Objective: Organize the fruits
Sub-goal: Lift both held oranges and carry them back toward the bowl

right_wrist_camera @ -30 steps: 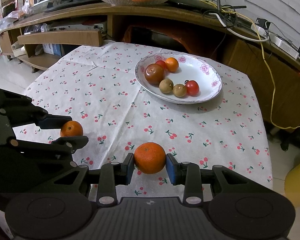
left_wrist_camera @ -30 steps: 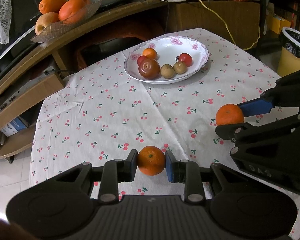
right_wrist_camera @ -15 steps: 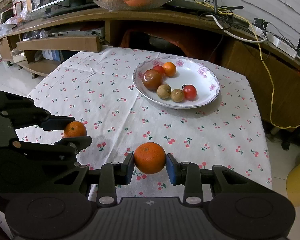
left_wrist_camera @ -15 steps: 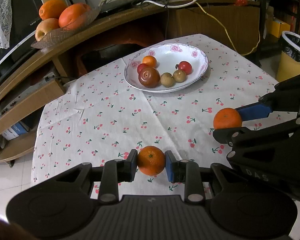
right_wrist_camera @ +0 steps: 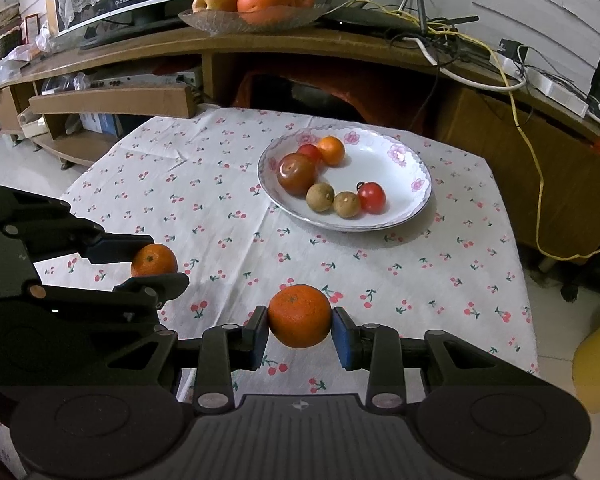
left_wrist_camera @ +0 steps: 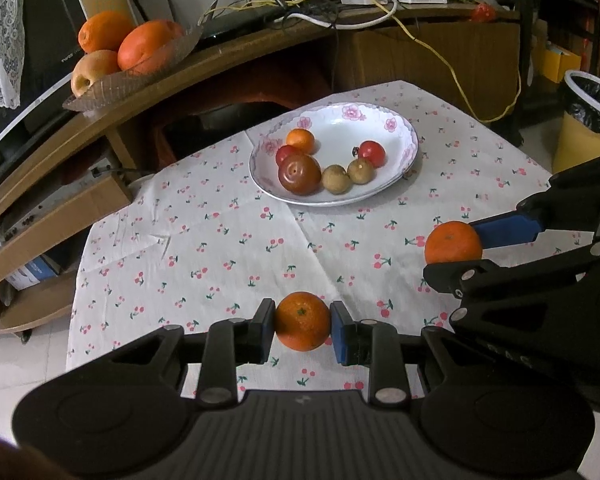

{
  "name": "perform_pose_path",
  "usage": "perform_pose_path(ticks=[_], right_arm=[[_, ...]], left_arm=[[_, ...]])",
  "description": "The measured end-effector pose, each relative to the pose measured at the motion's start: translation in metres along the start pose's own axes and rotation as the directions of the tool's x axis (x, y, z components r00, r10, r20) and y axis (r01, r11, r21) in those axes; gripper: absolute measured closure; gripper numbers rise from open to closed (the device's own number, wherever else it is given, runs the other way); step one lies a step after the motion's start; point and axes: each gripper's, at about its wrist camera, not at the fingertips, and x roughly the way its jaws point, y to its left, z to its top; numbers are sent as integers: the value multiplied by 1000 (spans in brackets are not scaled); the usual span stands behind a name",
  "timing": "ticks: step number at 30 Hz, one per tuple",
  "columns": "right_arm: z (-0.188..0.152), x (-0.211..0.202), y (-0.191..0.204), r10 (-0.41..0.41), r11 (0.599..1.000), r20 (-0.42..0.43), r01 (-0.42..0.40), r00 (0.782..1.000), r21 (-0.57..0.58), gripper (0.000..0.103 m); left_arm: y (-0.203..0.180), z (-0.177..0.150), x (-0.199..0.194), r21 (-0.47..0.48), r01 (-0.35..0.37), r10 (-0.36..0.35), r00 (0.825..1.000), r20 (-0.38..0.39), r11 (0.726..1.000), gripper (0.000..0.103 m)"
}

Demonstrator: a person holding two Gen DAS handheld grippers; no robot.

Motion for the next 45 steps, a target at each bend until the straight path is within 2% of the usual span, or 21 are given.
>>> perform_pose_path(ticks=[28, 45], right_arm=[[24, -2, -15, -49, 998, 63, 47, 997, 34, 68], [34, 2, -26, -79, 995, 77, 74, 994, 65, 69]], left_arm=[[5, 30, 2, -20, 7, -6, 998, 55, 1000, 68], [6, 45, 14, -43, 20, -17, 998, 59, 999, 68]])
